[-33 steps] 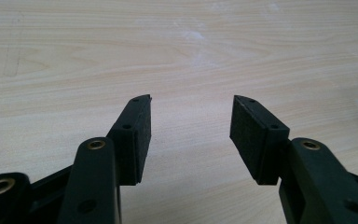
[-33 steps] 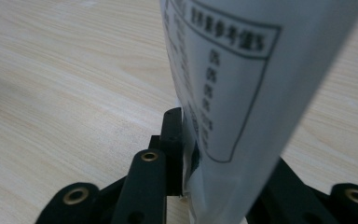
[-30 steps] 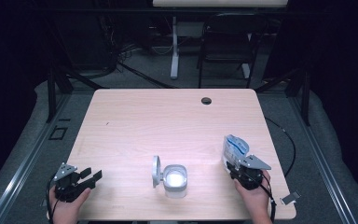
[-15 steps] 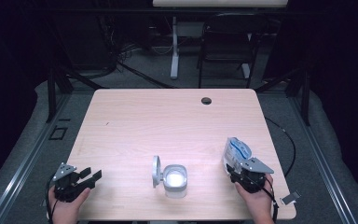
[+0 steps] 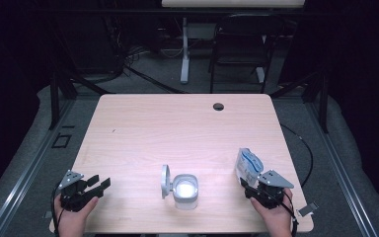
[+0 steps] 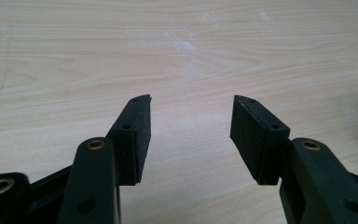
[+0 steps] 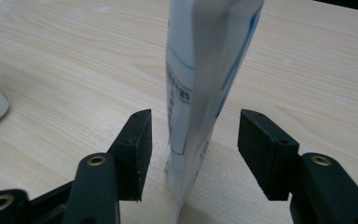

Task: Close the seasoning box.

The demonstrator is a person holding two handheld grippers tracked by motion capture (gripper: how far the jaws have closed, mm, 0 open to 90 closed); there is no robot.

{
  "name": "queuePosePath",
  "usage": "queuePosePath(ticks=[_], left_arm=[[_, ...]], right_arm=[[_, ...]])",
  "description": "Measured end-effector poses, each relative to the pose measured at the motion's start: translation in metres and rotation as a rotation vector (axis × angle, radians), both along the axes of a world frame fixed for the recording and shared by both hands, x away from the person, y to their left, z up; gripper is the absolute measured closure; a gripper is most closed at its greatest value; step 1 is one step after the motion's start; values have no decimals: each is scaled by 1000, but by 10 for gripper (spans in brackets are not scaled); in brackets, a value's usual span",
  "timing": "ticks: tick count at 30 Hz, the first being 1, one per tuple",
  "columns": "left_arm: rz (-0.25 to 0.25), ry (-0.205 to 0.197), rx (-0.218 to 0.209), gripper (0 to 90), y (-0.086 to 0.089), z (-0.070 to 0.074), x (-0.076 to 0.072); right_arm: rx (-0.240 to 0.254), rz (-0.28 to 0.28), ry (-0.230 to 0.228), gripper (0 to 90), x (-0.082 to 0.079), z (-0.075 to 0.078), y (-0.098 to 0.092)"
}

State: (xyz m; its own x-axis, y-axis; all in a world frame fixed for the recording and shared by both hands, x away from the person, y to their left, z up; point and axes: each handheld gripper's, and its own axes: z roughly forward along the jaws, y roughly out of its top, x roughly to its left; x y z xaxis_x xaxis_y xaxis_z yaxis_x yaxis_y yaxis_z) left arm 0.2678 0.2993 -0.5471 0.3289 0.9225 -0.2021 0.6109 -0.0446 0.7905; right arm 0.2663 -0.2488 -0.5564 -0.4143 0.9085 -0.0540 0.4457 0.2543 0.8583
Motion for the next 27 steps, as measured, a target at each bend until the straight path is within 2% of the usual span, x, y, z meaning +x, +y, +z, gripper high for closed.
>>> queuePosePath(ticks=[4,6,7,8,9,16,17,19,23,27], left_arm=[[-8,-4,-1,484,-5,2,3],[-18,-7,-1,484,-8,3,5],[-18,-13,-4,484,-10,3,5],[-23,-13,-6,484,-11,4,6],[-25,-16,-6,484,-13,5,6],[-53,-26,-10,484,-26,10,10],[-62,-23,-8,484,-29,10,10],[-74,-27,-6,485,-33,11,11],[-103,-38,-1,493,-44,15,11],[-148,-62,9,516,-57,23,10]], right_arm=[[-1,17,3,416,-3,0,0],[16,19,1,409,-4,-1,1],[-19,27,15,405,-5,1,-2],[17,25,0,399,-6,-1,0],[25,35,-3,393,-6,-1,0],[32,64,7,373,-10,-4,-2],[36,65,7,372,-10,-4,-2],[15,77,16,370,-11,-4,-4],[43,78,13,368,-12,-4,-5],[41,85,23,365,-12,-4,-6]])
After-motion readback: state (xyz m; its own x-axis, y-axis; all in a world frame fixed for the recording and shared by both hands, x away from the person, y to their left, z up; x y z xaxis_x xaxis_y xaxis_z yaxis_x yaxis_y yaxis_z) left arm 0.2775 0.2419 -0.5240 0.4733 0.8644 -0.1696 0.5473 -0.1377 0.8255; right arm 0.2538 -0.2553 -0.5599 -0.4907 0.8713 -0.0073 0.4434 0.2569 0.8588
